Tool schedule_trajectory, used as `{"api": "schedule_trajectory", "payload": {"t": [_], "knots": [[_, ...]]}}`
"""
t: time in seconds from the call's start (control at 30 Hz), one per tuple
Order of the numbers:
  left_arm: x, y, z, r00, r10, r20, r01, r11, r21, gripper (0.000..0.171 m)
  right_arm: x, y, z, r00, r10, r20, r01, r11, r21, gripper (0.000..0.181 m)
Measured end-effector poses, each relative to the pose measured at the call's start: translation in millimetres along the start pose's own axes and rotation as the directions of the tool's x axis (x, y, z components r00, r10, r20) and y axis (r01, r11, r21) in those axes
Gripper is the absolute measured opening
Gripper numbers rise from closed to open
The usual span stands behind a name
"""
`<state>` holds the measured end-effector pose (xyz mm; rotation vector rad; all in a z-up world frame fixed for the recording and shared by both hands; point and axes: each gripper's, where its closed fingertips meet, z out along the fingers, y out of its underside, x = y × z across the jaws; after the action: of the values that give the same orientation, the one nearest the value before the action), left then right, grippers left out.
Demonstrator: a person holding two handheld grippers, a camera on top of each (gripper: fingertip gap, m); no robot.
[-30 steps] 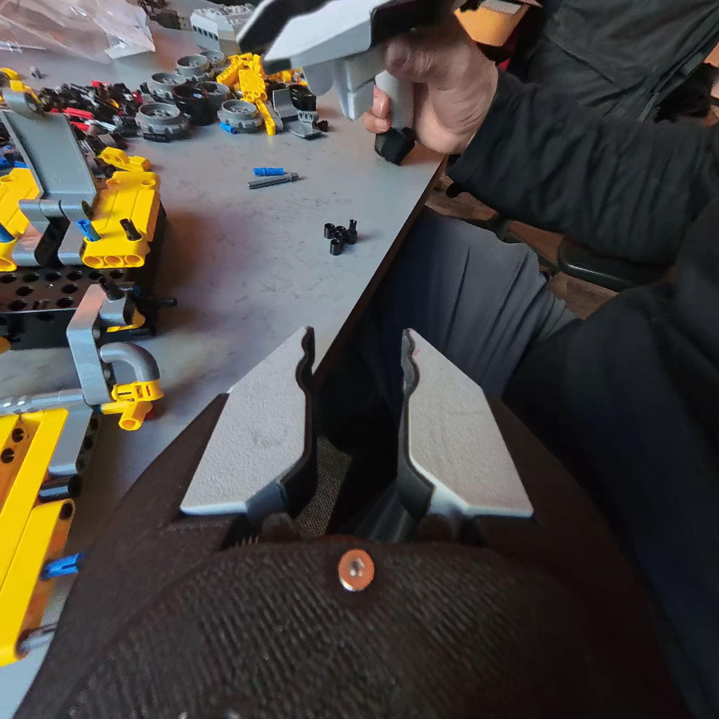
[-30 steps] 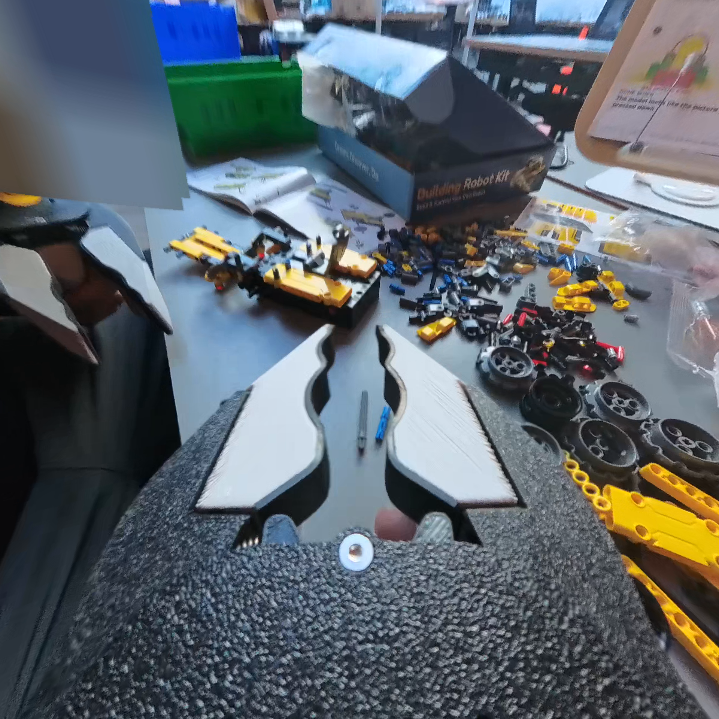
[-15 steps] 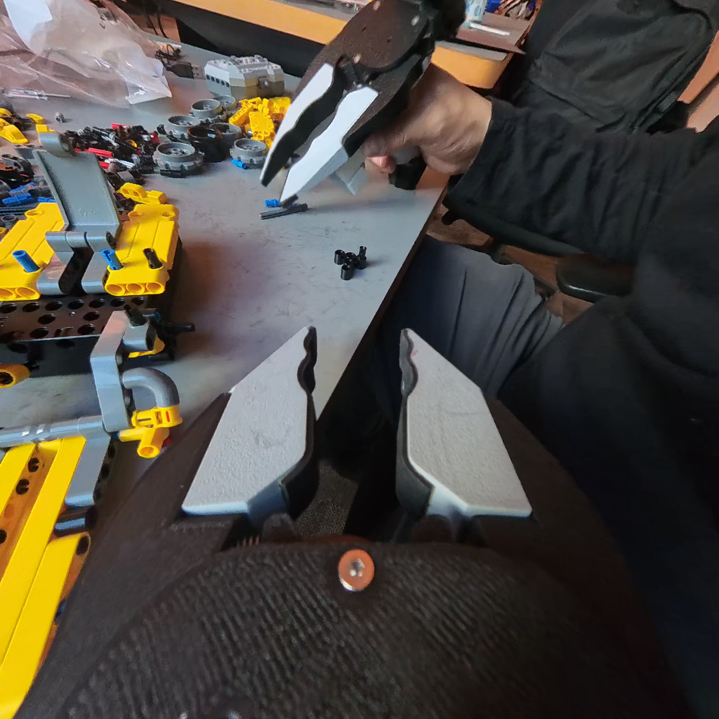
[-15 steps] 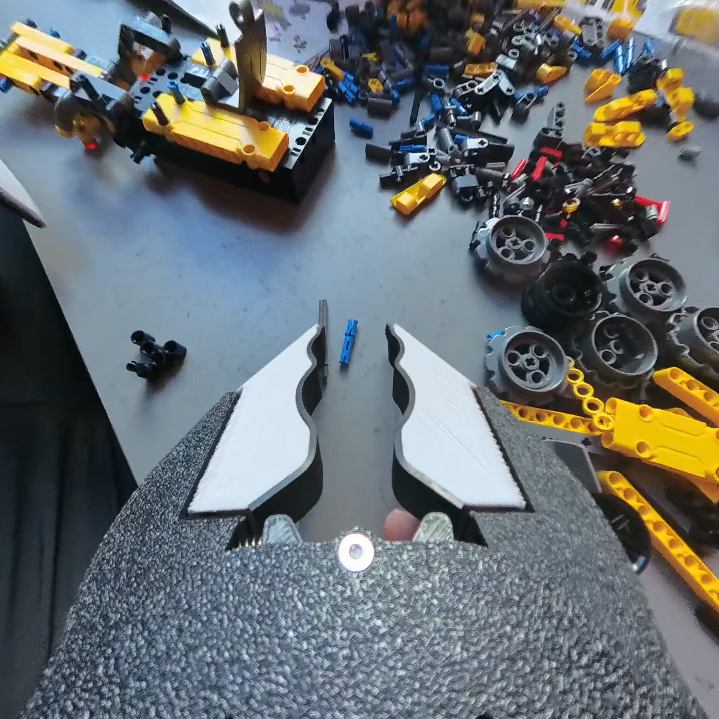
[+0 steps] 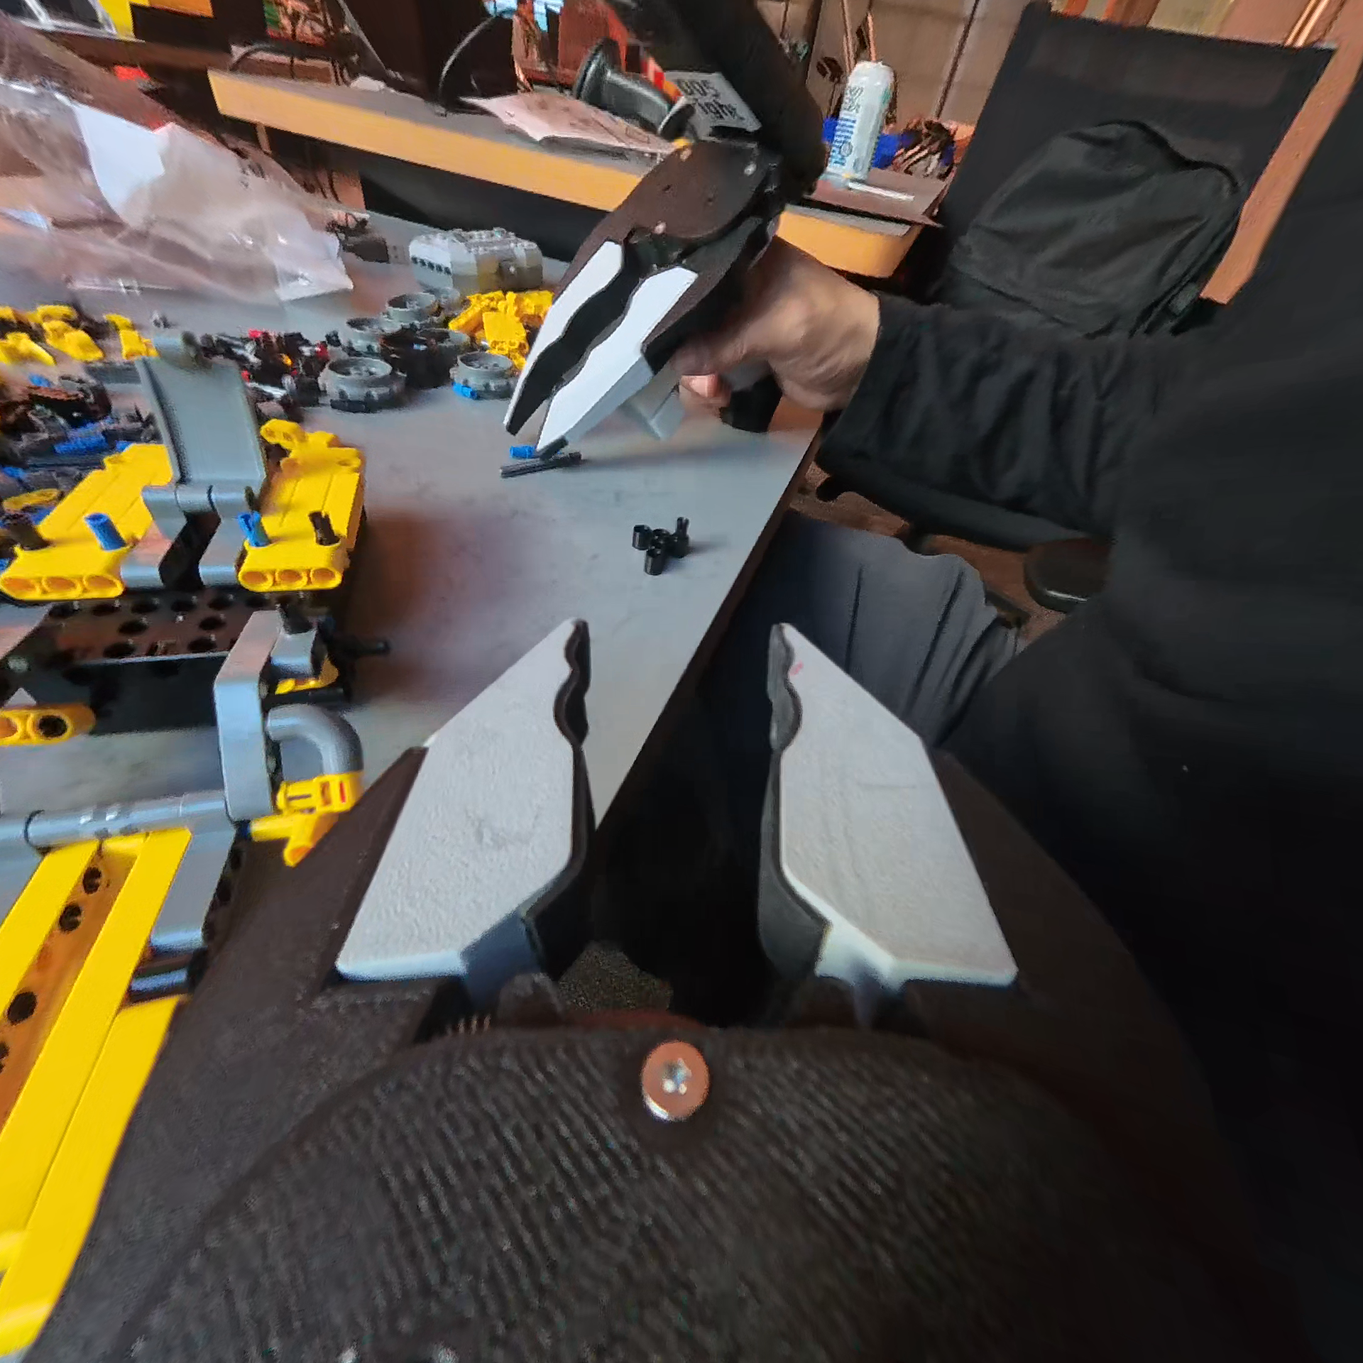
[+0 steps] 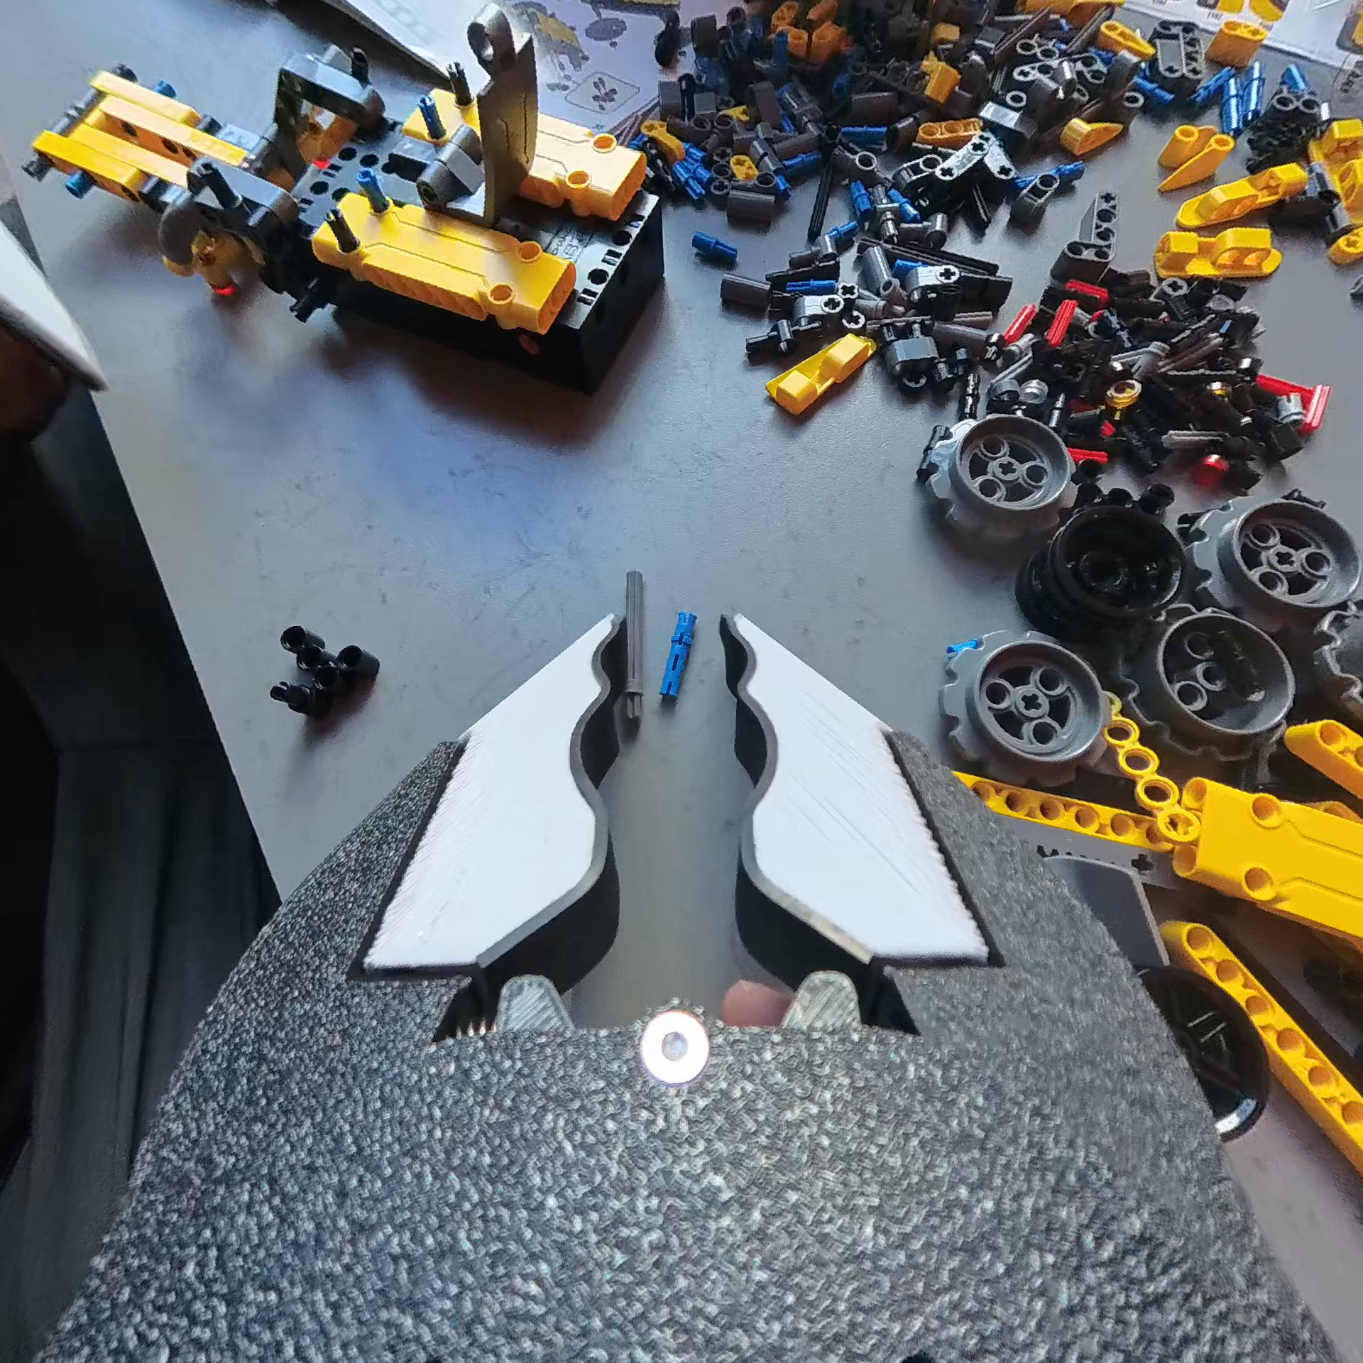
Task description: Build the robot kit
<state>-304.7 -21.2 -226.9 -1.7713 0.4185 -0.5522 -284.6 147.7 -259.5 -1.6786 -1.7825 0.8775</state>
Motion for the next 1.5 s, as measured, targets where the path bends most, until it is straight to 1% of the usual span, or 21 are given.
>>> {"api": "schedule_trajectory", "payload": {"t": [0.17, 0.27, 0.4, 0.5, 0.67, 0.73, 0.8, 0.87, 1.07, 1.2, 1.27, 1.33, 1.43, 1.5], "knots": [[0, 3, 0, 0.999, -0.024, -0.025, 0.024, 1.0, 0.003, 0.039, -2, -3, -1, 1.0, -0.014, 0.003, 0.014, 1.0, 0.016, 0.024], [3, 6, 1, 0.999, -0.013, -0.04, 0.013, 1.0, -0.007, 0.04, -3, -4, -1, 1.0, -0.017, 0.013, 0.016, 1.0, 0.026, 0.023], [6, 5, 1, 0.999, 0.019, -0.045, -0.019, 1.0, 0.016, 0.042, -5, -7, -1, 0.999, -0.023, 0.033, 0.021, 0.999, 0.036, 0.022], [6, 2, -1, 0.998, 0.045, -0.047, -0.043, 0.998, 0.047, 0.041, -6, -10, 0, 0.998, -0.041, 0.043, 0.039, 0.998, 0.053, 0.02], [-1, -12, -9, 0.998, 0.068, 0.005, -0.068, 0.989, 0.132, 0.042, -11, -13, -3, 0.996, -0.064, 0.066, 0.059, 0.995, 0.076, 0.018], [-6, -8, -7, 0.998, 0.055, 0.026, -0.057, 0.992, 0.109, 0.043, -15, -12, -3, 0.993, -0.07, 0.093, 0.063, 0.995, 0.075, 0.019], [-7, -7, -6, 0.999, 0.042, 0.027, -0.045, 0.993, 0.11, 0.042, -18, -12, -4, 0.991, -0.081, 0.111, 0.073, 0.994, 0.076, 0.019], [-8, -8, -6, 0.998, 0.043, 0.036, -0.047, 0.992, 0.115, 0.039, -16, -10, -3, 0.992, -0.072, 0.101, 0.066, 0.996, 0.066, 0.019], [-8, -7, -6, 0.998, 0.049, 0.036, -0.053, 0.992, 0.113, 0.04, -13, -7, 0, 0.994, -0.059, 0.088, 0.055, 0.998, 0.04, 0.021], [-7, -7, -7, 0.998, 0.051, 0.033, -0.054, 0.992, 0.113, 0.039, -11, 0, 0, 0.994, -0.06, 0.088, 0.06, 0.998, 0.002, 0.022], [-6, -7, -7, 0.998, 0.049, 0.03, -0.052, 0.992, 0.113, 0.039, -13, -1, -1, 0.993, -0.055, 0.105, 0.054, 0.998, 0.01, 0.022], [-6, -7, -8, 0.998, 0.049, 0.027, -0.052, 0.992, 0.113, 0.039, -20, -2, -3, 0.987, -0.081, 0.141, 0.078, 0.997, 0.024, 0.028], [-6, -7, -8, 0.999, 0.047, 0.024, -0.049, 0.992, 0.116, 0.039, -33, -4, -8, 0.97, -0.149, 0.193, 0.139, 0.988, 0.066, 0.024], [-6, -7, -8, 0.999, 0.046, 0.023, -0.048, 0.992, 0.118, 0.038, -35, -2, -7, 0.967, -0.153, 0.202, 0.144, 0.988, 0.056, 0.025]]}}
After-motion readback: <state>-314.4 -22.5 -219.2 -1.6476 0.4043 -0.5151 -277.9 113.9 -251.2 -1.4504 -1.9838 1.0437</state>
